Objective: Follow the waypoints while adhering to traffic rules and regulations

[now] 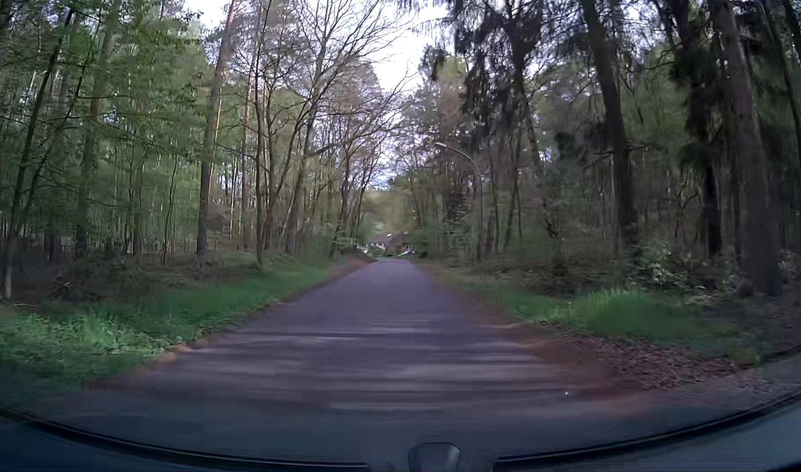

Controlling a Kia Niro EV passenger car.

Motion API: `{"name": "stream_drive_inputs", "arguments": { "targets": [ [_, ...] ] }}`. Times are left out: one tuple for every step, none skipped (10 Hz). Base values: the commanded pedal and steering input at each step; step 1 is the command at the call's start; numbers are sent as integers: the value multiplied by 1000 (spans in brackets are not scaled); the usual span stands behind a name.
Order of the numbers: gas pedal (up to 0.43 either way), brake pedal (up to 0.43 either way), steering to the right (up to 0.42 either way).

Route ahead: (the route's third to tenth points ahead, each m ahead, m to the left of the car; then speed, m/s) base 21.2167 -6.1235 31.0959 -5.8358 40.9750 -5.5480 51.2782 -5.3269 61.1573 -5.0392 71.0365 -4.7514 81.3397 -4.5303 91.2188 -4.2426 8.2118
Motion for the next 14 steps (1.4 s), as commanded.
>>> {"name": "stream_drive_inputs", "arguments": {
  "targets": [
    [87,0,-4],
    [87,0,-3],
    [87,0,-2],
    [98,0,-2],
    [98,0,-2],
    [110,0,0],
    [118,0,0],
    [118,0,0],
    [118,0,1],
    [130,0,1],
    [130,0,1],
    [130,0,2],
    [130,0,3],
    [130,0,5]
  ]
}}
